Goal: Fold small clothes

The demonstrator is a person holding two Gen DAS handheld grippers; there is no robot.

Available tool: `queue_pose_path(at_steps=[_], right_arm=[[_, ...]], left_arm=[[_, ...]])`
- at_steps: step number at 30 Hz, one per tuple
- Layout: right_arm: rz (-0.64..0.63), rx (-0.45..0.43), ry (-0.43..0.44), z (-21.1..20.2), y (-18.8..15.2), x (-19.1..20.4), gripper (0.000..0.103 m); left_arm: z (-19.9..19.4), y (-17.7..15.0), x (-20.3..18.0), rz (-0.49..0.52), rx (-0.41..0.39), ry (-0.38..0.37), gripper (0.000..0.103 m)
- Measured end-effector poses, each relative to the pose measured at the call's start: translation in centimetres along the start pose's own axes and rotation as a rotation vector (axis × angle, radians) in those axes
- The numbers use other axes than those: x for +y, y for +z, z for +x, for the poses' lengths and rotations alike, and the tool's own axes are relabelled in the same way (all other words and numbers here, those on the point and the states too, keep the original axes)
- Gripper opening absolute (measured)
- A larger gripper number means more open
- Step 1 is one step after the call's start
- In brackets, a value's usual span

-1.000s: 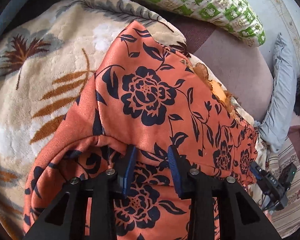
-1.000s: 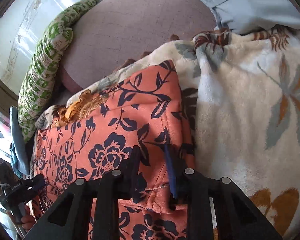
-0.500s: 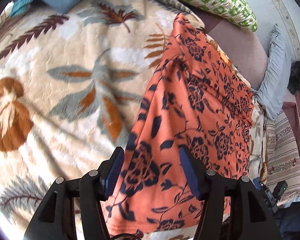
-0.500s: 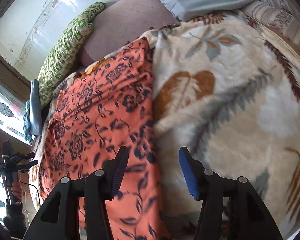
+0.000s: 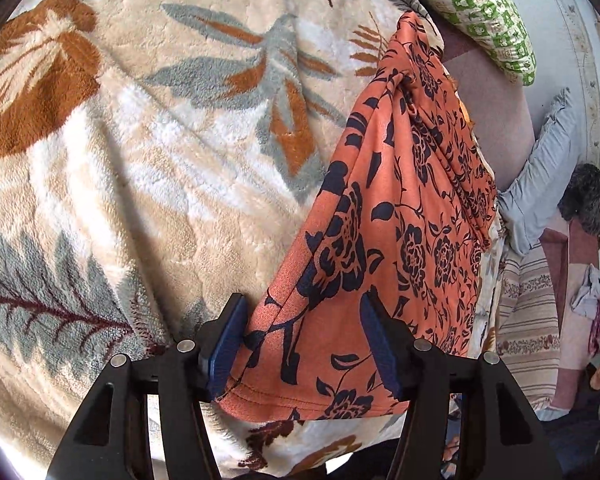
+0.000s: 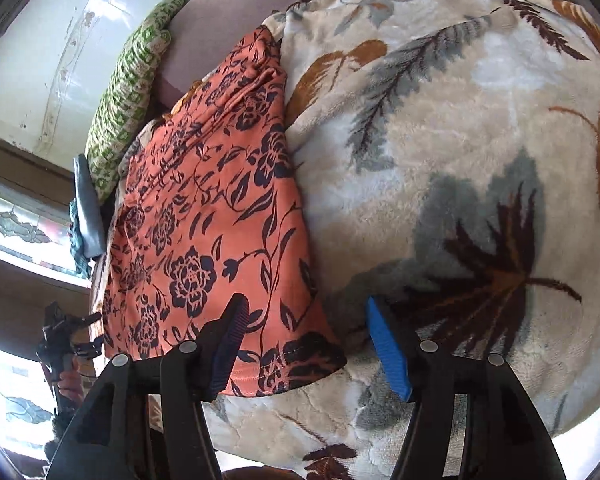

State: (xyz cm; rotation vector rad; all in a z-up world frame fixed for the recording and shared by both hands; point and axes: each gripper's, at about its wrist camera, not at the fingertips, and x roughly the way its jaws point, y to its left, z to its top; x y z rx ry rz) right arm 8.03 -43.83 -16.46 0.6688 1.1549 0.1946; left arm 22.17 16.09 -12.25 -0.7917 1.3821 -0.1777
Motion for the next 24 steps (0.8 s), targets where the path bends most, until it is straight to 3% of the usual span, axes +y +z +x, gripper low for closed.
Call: queue_pose_path(at_steps=[6,8,10,18,21,23,24], right_arm=[[-0.091,0.036,0.02,1.2,-0.2,1.9,0.059],[-0.083,0.04,0.017,1.4,-0.1,1.7,0.047],[-0.074,0.052,0.042,1.5,-0.2,1.5,0.015],[0.012,0.081,0.105,2.1,0.1,0.0,0.02],[0.0,0.082,0.109,2.2,0.1,0.3,0.022],[0.001,0.089,0.11,2.3,0.2,0.3,0.022],[0.01,0.095,0.12,2.5,0.3,0.1,0.022]], left_arm=[[1.8,-1.2,-2.0,0.092,-0.009,0.023,0.067],[2.1,-1.7,-2.5,0.126,-0.014,0.037,0.067],[2.2,-2.1,-3.1,0.171,-0.014,0.049,0.066],[2.7,-3.0,-4.0,0.255,-0.014,0.054,0.07],[2.8,-3.3,-3.7,0.272,-0.01,0.008,0.065],[3.1,-3.3,-3.2,0.271,0.002,-0.006,0.05],[3.4,-3.1,-2.9,0.267,0.004,-0.01,0.049]])
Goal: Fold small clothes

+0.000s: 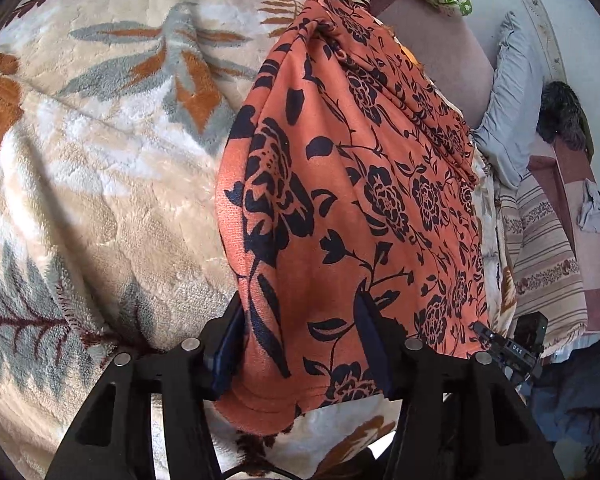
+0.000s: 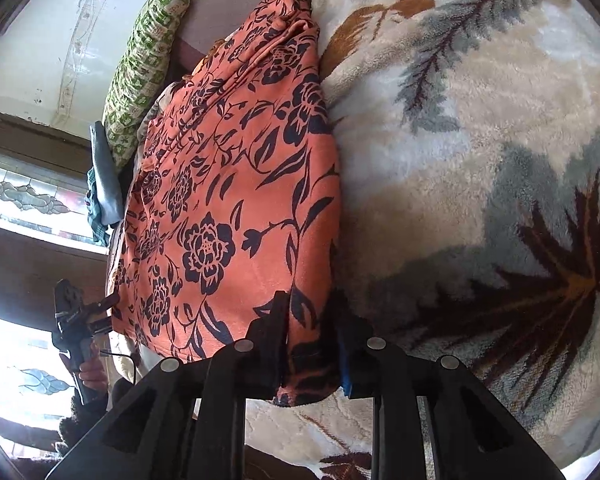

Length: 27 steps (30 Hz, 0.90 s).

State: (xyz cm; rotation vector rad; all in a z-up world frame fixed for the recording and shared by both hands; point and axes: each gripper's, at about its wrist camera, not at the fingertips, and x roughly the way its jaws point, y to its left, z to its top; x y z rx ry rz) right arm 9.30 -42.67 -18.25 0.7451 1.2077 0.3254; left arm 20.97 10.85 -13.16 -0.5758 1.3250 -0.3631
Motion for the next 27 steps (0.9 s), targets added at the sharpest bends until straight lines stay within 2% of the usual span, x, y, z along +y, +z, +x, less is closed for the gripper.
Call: queue_pose_path(at_steps=[3,4,5,6,7,8,10,14,17,22,27], right_arm=[[0.037,0.005,0.037,0.0,0.1,-0.8,0.022],[0.034,0.001,0.033,0.0,0.1,-0.7,0.02],[0.019,-0.002,0.022,0.0,0.1,-0.4,0.02],[-0.007,-0.005,0.02,-0.1,0.0,0.1,0.015],[-0.036,-0.007,0.021,-0.3,-0.2,0.7,0.008],[-0.058,-0.014,0.02,-0.4,-0.4,1.3,0.008],[-0.052,-0.04,0.072,-1.1,-0.6,1.7,0.008],[0.003,-0.088,0.184,-2.1,-0.7,1.7,0.008],[0.047,-0.109,0.266,-2.1,0.0,1.5,0.008],[0.09,-0.177,0.392,-2.6,2.3,2.5,0.008],[0.109,-0.248,0.458,-2.8,6.1,3.5,0.008]], left_arm=[[0.1,0.2,0.9,-0.022,-0.003,-0.03,0.047],[0.2,0.2,1.0,-0.026,-0.005,-0.032,0.044],[0.2,0.2,1.1,-0.025,-0.005,-0.026,0.034],[0.2,0.1,1.2,-0.025,-0.003,-0.026,0.027],[0.3,0.0,1.2,-0.029,0.011,-0.048,0.013],[0.5,-0.1,1.2,-0.036,0.029,-0.079,0.011],[-0.1,-0.2,0.8,-0.028,0.022,-0.111,0.01],[-1.7,0.4,-0.9,0.013,-0.044,-0.188,0.01],[-2.2,1.7,-1.6,-0.005,-0.074,-0.257,0.01],[-2.2,4.2,-2.5,-0.029,-0.122,-0.33,0.01],[-1.4,7.4,-2.5,-0.062,-0.166,-0.362,0.01]])
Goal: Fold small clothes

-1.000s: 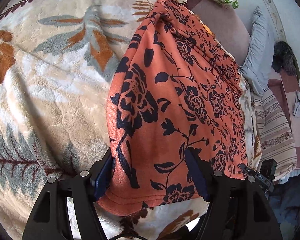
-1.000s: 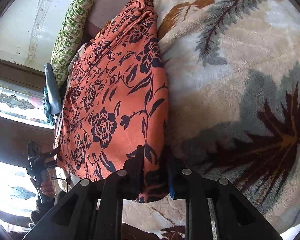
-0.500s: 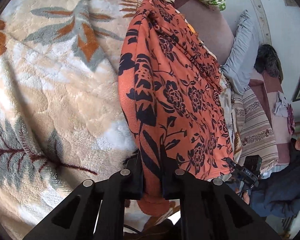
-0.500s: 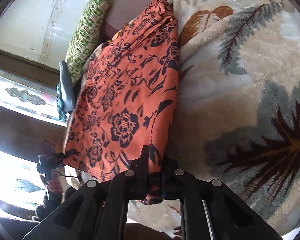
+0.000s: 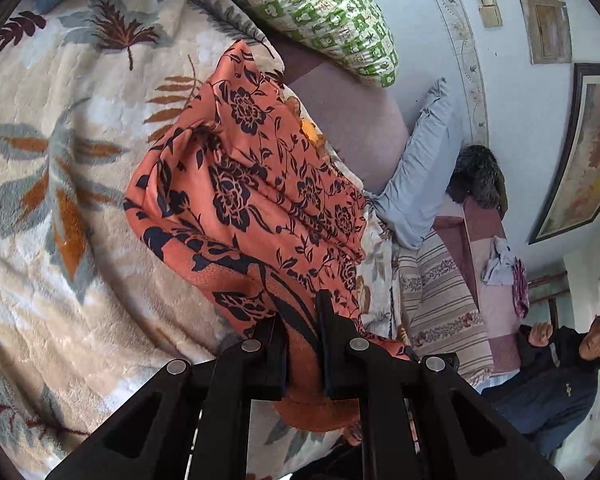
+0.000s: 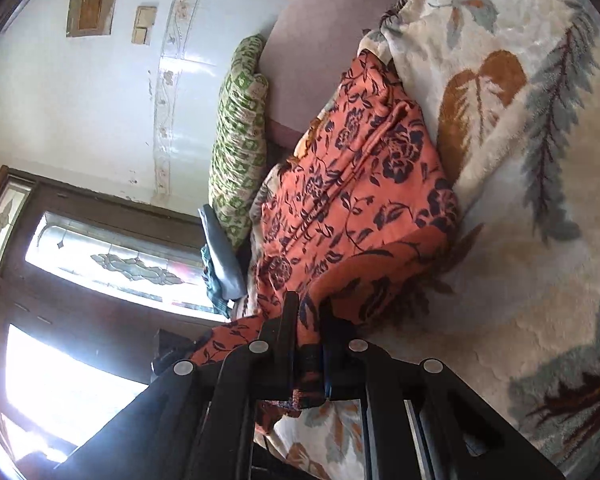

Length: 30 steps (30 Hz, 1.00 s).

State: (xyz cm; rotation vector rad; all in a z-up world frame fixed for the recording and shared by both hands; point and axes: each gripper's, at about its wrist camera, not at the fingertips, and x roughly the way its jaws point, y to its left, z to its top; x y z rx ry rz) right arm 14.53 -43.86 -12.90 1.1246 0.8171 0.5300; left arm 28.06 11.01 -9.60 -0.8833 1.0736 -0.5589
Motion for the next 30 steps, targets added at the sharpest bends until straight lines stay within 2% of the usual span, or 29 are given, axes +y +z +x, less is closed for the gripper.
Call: queue_pose_path(at_steps=[6,11,13,17,22,26,29,30], right_arm=[[0.0,-0.076,-0.011,2.9,5.8,0.2,0.008],[0.043,-0.114,-0.02,6.9,11.3,-1.9,0.008],[0.055,-0.126,-0.033,8.5,13.5,-2.8,0.008],[0.111,-0.137,-0.081,11.4,16.8,-5.5,0.008],[0.175,-0.143,-0.148,14.6,18.6,-8.4,0.012],[0.22,-0.14,-0.151,15.3,19.0,-8.9,0.01],[0.206,-0.127,-0.156,14.4,18.6,-7.5,0.025],[0.196,-0.13,-0.151,13.9,18.5,-6.8,0.038]], left_arm=[[3.1,5.8,-0.4,-0.022,-0.072,-0.003,0.01],[7.9,11.6,0.7,-0.065,-0.103,0.045,0.01],[10.1,13.7,1.3,-0.082,-0.109,0.091,0.01],[14.9,17.5,3.5,-0.158,-0.082,0.169,0.01],[19.8,20.8,5.8,-0.242,-0.05,0.202,0.011],[21.9,22.5,6.1,-0.322,-0.007,0.186,0.011],[21.8,22.7,4.6,-0.29,0.005,0.205,0.013],[21.6,22.6,4.0,-0.278,-0.001,0.201,0.014]])
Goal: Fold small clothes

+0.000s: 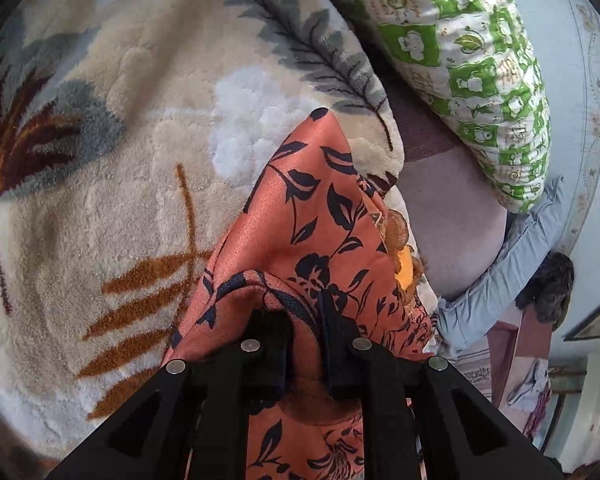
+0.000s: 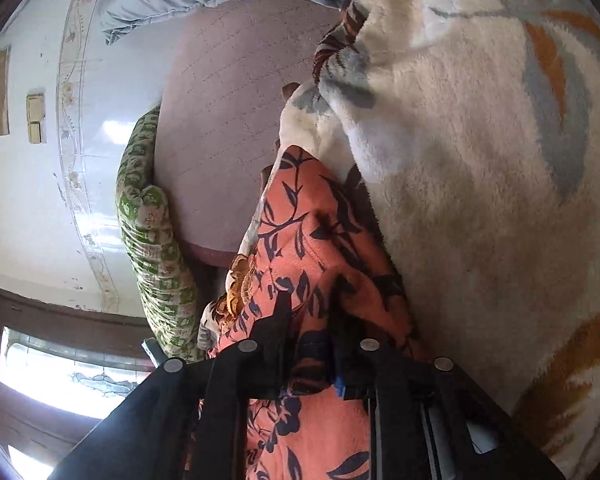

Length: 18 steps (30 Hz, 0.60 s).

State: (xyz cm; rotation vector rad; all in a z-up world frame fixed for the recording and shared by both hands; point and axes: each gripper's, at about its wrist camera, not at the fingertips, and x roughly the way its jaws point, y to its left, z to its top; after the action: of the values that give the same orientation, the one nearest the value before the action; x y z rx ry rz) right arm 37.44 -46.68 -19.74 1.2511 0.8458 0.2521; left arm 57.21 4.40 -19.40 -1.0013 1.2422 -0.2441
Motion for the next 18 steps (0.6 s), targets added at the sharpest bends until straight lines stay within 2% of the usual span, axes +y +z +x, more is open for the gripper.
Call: queue_pose_path(at_steps=[1,2,3,5,8,10,12,15,16,18], right_arm=[[-0.011,-0.011,0.009,-0.6,-0.2,0.6,0.05],[-0.021,-0.023,0.014,-1.2,-0.3,1.1,0.054],[-0.024,-0.026,0.015,-1.6,-0.4,1.4,0.06],[0.006,-0.005,0.03,-1.3,-0.3,1.6,0.06],[0.049,0.021,0.01,0.0,-0.2,1.4,0.06],[0.062,0.003,-0.017,0.3,-0.1,1.3,0.06],[-0.018,-0.05,-0.042,-0.4,-0.2,2.3,0.06],[-0.254,-0.109,-0.149,-1.2,0.0,5.1,0.062],[-0.311,-0.112,-0.189,-1.2,0.2,5.6,0.067],[-0.379,-0.088,-0.254,-0.7,0.7,5.9,0.071]], left_arm=[[-0.4,-0.4,-0.5,0.008,-0.009,-0.009,0.02],[-0.5,-0.6,-0.9,0.012,-0.02,-0.011,0.028],[-0.7,-0.8,-1.4,0.018,-0.041,0.0,0.031],[-0.3,-1.1,-2.4,0.021,-0.062,0.027,0.041],[1.3,-0.6,-3.9,0.025,-0.042,0.061,0.041],[1.9,0.0,-4.7,0.031,-0.037,0.088,0.041],[2.4,0.1,-5.8,0.061,-0.035,0.091,0.041],[1.9,0.5,-6.8,0.129,-0.057,0.075,0.042],[1.9,0.7,-7.1,0.16,-0.058,0.073,0.043],[1.6,0.6,-7.3,0.241,-0.032,0.043,0.047]])
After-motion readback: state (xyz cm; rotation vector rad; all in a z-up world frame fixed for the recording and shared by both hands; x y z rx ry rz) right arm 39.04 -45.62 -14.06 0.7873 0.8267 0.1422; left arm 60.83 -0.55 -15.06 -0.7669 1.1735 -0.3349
